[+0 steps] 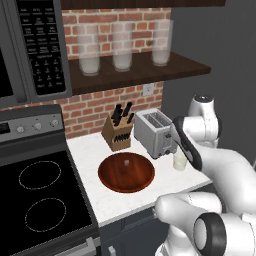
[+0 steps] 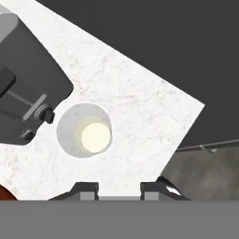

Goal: Grab a lemon wedge from the fridge and one ice cube from the ice bowl, and put them in the glass of lemonade.

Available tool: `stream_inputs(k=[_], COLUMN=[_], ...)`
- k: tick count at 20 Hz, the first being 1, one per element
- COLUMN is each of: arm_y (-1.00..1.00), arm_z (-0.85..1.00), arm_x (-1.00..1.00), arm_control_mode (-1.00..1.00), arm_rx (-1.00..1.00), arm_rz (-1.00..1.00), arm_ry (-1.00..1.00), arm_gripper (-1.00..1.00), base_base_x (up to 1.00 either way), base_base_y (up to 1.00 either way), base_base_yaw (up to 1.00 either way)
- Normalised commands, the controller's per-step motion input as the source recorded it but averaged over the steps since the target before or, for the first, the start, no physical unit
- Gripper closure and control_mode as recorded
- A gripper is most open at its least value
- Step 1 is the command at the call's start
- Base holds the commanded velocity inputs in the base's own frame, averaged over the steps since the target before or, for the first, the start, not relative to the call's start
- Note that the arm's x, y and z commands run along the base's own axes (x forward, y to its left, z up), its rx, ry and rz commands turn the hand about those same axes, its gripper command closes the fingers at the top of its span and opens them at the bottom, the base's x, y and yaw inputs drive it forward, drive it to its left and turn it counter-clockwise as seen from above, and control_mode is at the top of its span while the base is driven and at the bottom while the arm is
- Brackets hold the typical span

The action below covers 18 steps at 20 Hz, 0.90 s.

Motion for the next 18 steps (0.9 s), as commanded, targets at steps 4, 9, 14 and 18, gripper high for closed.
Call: stream_inputs(k=[4, 9, 14, 18], arm_y=[0.00, 0.00, 0.00, -0.02], arm_z=[-0.11, -0.17, -0.27, -0.21], arm_x=[0.32, 0.26, 0.19, 0.16], arm_control_mode=[-1.00, -1.00, -1.00, -1.00], arm_rx=[0.00, 0.00, 0.00, 0.00], arm_rz=[-0.03, -0.02, 0.00, 0.00], arm_ry=[0.00, 0.00, 0.00, 0.00], arm_gripper=[1.00, 1.00, 1.00, 1.00], base_base_x=[0.00, 0.00, 0.00, 0.00], base_base_y=[0.00, 0.00, 0.00, 0.00], base_base_yaw=[0.00, 0.00, 0.00, 0.00])
